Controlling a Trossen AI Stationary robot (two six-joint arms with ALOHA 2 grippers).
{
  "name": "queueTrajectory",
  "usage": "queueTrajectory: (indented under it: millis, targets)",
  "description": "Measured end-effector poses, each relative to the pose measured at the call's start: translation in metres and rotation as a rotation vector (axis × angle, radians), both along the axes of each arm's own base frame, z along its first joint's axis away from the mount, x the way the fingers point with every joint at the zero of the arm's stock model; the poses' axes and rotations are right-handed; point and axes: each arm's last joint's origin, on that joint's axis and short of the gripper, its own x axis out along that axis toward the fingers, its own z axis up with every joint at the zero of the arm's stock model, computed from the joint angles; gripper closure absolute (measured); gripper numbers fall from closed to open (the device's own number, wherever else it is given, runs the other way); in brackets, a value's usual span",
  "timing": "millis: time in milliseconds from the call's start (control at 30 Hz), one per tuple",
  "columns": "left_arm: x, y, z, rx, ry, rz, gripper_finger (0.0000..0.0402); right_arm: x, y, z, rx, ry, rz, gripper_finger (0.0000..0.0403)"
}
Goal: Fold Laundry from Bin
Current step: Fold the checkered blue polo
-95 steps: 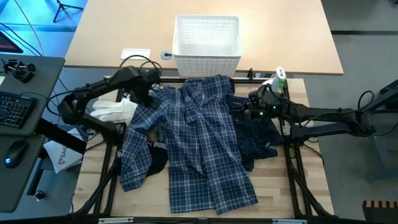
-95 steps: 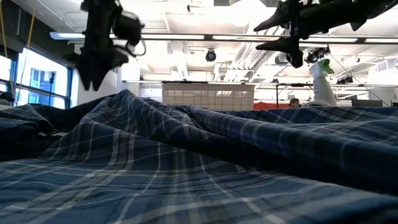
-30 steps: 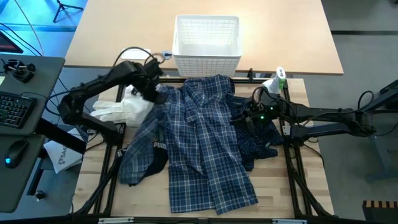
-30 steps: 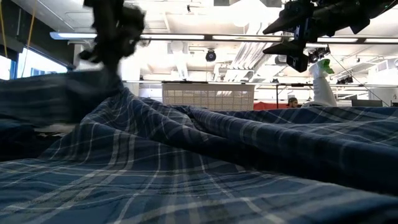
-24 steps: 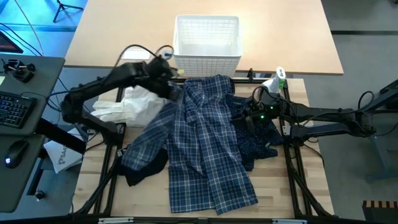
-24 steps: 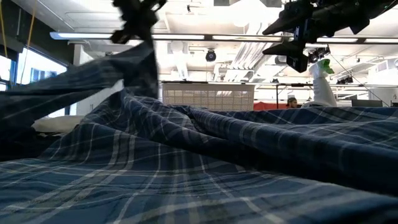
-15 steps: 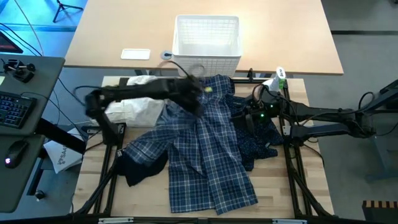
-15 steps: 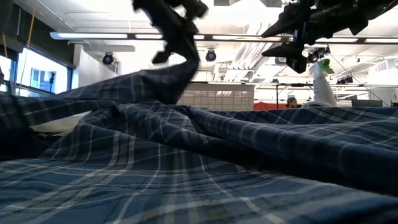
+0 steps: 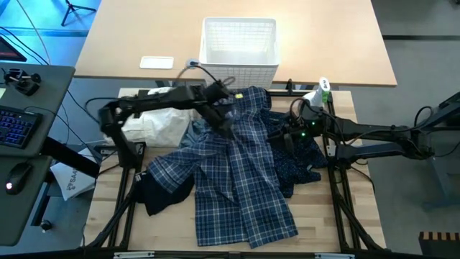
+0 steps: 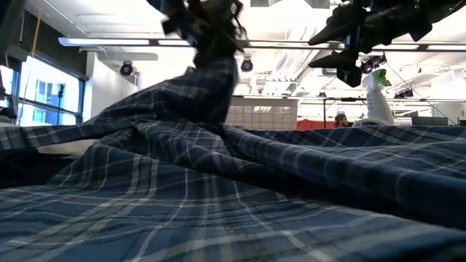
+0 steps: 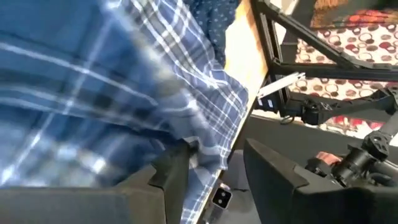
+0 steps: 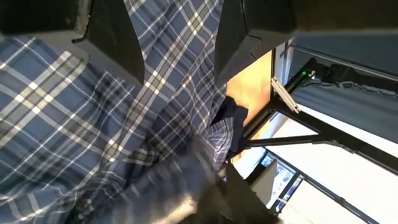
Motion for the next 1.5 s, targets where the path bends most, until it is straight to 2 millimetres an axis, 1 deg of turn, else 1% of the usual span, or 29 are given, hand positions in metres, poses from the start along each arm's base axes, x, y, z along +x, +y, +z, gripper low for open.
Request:
queueTrajectory:
  millis: [67,167,267,333,433,533,667,767,833,867,933,1000,1067,1100,1133,1200,1233,1267,1333,1400,1500]
  targets:
    - [-0.015,-0.009,0.017,0.023,0.011,-0.010,0.0259,0.000,0.000,-0.001,-0.010,0.009,0.005,0.0215]
    - [-0.038,-0.026,0.033,0.060,0.040,-0.089,0.0259,-0.001,0.000,-0.001,-0.040,0.011,0.017,0.0215]
    - [-0.062,-0.040,0.039,0.081,0.165,-0.141,0.0259,-0.001,0.000,-0.001,-0.060,0.011,0.021,0.0215]
    - [-0.076,-0.045,0.039,0.161,0.294,-0.136,0.0259,-0.001,-0.001,-0.001,-0.067,0.011,0.015,0.0215]
    - [-0.091,-0.051,0.034,0.278,0.469,-0.130,0.0259,-0.001,-0.001,-0.001,-0.074,0.011,0.018,0.0215]
    - [-0.098,-0.054,0.019,0.269,0.540,-0.145,0.0254,-0.001,-0.001,-0.001,-0.082,0.011,0.021,0.0215]
    - [-0.108,-0.051,-0.007,0.242,0.612,-0.108,0.0231,-0.001,-0.001,-0.001,-0.084,0.011,0.022,0.0215]
    - [-0.105,-0.045,-0.024,0.322,0.575,-0.030,0.0214,-0.001,-0.001,-0.001,-0.082,0.012,0.021,0.0215]
    - [-0.096,-0.040,-0.028,0.416,0.488,0.031,0.0210,-0.001,-0.001,-0.002,-0.081,0.012,0.022,0.0215]
    - [-0.089,-0.038,-0.026,0.452,0.420,0.065,0.0210,-0.001,-0.001,-0.002,-0.081,0.012,0.022,0.0215]
    - [-0.069,-0.032,-0.015,0.496,0.198,0.147,0.0212,-0.001,-0.001,-0.002,-0.078,0.013,0.021,0.0215]
    - [-0.044,-0.032,0.010,0.558,-0.116,0.210,0.0220,-0.001,-0.001,-0.002,-0.066,0.013,0.016,0.0215]
    - [-0.019,-0.036,0.030,0.610,-0.411,0.226,0.0231,-0.001,-0.001,-0.002,-0.064,0.014,0.016,0.0215]
    - [-0.010,-0.038,0.035,0.617,-0.515,0.211,0.0238,-0.001,-0.001,-0.002,-0.064,0.013,0.015,0.0215]
    - [-0.001,-0.039,0.033,0.610,-0.563,0.184,0.0244,-0.001,-0.001,-0.002,-0.063,0.014,0.014,0.0215]
    - [0.011,-0.038,0.026,0.572,-0.539,0.128,0.0258,-0.001,-0.001,-0.002,-0.058,0.014,0.012,0.0215]
    - [0.013,-0.038,0.025,0.554,-0.489,0.103,0.0264,-0.001,-0.001,-0.002,-0.053,0.014,0.010,0.0215]
    - [0.012,-0.038,0.029,0.546,-0.434,0.067,0.0271,-0.001,-0.001,-0.002,-0.044,0.014,0.008,0.0215]
    - [0.002,-0.042,0.046,0.570,-0.314,-0.024,0.0283,-0.001,-0.001,-0.002,-0.037,0.019,0.007,0.0215]
    - [-0.015,-0.055,0.061,0.609,-0.135,-0.118,0.0295,-0.001,-0.001,-0.002,-0.038,0.020,0.008,0.0215]
    - [-0.043,-0.074,0.075,0.642,0.170,-0.201,0.0310,-0.001,-0.001,-0.002,-0.054,0.019,0.013,0.0215]
